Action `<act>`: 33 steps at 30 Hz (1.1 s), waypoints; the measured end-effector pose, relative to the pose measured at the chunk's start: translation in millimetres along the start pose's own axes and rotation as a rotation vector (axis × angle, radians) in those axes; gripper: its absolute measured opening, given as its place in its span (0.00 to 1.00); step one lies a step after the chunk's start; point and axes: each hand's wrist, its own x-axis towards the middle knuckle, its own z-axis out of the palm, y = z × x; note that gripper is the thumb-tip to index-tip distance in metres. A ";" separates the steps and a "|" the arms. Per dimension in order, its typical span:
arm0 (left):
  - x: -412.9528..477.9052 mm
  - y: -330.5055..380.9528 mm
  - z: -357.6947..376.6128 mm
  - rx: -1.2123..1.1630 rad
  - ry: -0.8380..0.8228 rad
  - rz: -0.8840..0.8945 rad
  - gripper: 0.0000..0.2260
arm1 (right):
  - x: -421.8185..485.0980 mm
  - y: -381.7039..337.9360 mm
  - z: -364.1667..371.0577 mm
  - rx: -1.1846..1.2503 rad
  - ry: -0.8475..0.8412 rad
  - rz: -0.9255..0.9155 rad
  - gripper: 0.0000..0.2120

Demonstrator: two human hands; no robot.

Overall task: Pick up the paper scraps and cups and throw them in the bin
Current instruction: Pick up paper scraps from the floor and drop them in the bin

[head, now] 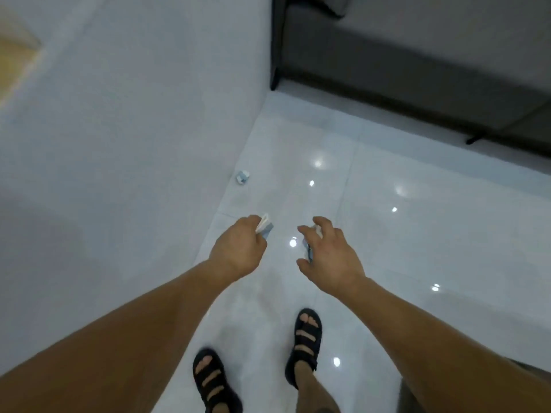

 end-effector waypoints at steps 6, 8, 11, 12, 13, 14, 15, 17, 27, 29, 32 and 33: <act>-86.3 74.0 -49.1 0.035 -0.037 0.177 0.08 | -110.9 -15.0 -96.8 0.093 0.165 0.188 0.32; -114.6 92.4 -59.1 0.067 -0.060 0.286 0.06 | -161.4 -29.0 -110.2 0.145 0.217 0.276 0.32; -156.4 117.8 -67.2 0.125 -0.093 0.441 0.06 | -235.4 -50.2 -115.3 0.212 0.290 0.399 0.32; -169.3 125.6 -68.2 0.149 -0.098 0.482 0.07 | -256.8 -56.2 -115.8 0.226 0.318 0.435 0.32; -182.3 134.2 -68.8 0.178 -0.106 0.525 0.07 | -277.8 -62.2 -116.6 0.242 0.351 0.473 0.32; -195.1 144.0 -68.5 0.208 -0.117 0.568 0.07 | -298.0 -67.5 -118.1 0.259 0.388 0.512 0.32; -208.8 153.8 -67.0 0.241 -0.127 0.608 0.07 | -318.0 -72.1 -119.4 0.274 0.424 0.549 0.32; -239.7 174.6 -59.7 0.306 -0.148 0.682 0.05 | -360.2 -78.4 -121.5 0.281 0.488 0.617 0.32; -435.8 289.1 39.8 0.437 -0.330 1.061 0.04 | -612.5 -64.9 -86.5 0.379 0.676 0.999 0.31; -482.8 310.4 71.5 0.467 -0.357 1.130 0.02 | -670.3 -58.5 -69.7 0.382 0.710 1.076 0.31; -562.5 339.4 127.4 0.487 -0.420 1.206 0.03 | -765.0 -46.3 -44.9 0.393 0.760 1.188 0.31; -589.7 347.2 147.2 0.500 -0.444 1.238 0.03 | -796.0 -42.3 -36.9 0.390 0.778 1.229 0.31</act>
